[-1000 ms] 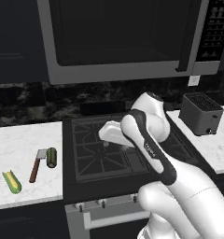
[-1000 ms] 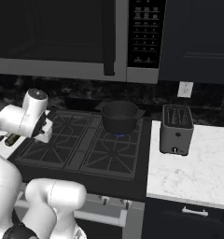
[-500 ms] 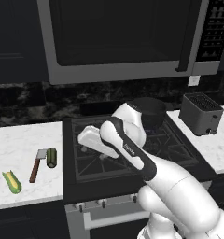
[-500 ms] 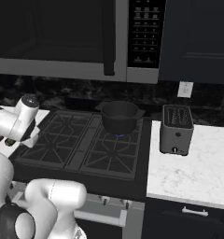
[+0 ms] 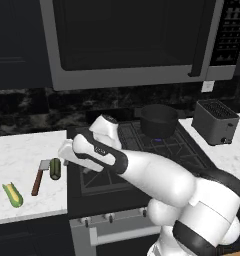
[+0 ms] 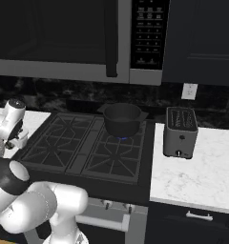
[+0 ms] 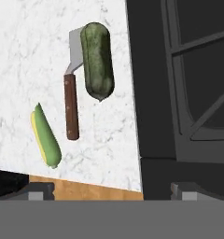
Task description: Put the corn and cucumber in the pot. Retrieve the spatula and lightly stir the vegetables in the pot.
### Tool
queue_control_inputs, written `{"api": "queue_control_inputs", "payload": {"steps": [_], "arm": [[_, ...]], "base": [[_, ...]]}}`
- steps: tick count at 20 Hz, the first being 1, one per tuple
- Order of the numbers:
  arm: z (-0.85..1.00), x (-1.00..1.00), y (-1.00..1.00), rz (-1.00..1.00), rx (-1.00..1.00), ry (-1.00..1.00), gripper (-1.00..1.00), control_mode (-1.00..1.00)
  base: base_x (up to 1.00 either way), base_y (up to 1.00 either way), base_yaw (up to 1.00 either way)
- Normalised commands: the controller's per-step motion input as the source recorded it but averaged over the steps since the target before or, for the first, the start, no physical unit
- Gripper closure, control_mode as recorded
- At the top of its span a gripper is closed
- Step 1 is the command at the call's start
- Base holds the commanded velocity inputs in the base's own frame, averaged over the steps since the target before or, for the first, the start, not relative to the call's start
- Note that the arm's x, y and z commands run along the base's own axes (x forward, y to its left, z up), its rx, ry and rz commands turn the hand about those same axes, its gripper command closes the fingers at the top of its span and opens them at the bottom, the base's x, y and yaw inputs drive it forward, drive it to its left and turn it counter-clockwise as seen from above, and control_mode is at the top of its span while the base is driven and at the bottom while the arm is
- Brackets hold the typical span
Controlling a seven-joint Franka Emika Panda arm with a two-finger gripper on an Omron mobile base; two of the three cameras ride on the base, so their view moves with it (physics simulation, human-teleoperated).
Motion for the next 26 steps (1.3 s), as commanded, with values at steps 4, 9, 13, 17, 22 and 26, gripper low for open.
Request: {"api": "queue_control_inputs", "payload": {"steps": [4, 9, 13, 17, 22, 26], "arm": [[-0.12, 0.09, 0.07, 0.02, -0.09, 0.1, -1.0, -1.0], [-0.49, 0.44, 0.35, 0.0, -0.16, -0.1, -1.0, -1.0], [-0.29, 0.35, 0.34, -0.03, -0.1, -0.06, -1.0, -1.0], [-0.33, 0.36, 0.22, -0.01, -0.03, 0.0, -1.0, -1.0], [-0.43, 0.36, 0.23, 0.0, -0.01, 0.0, -1.0, -1.0], [-0.33, 0.29, 0.22, 0.0, -0.03, 0.0, -1.0, -1.0]], "base": [[0.0, 0.0, 0.0], [0.0, 0.0, 0.0], [0.0, 0.0, 0.0], [0.0, 0.0, 0.0], [0.0, 0.0, 0.0], [0.0, 0.0, 0.0]]}}
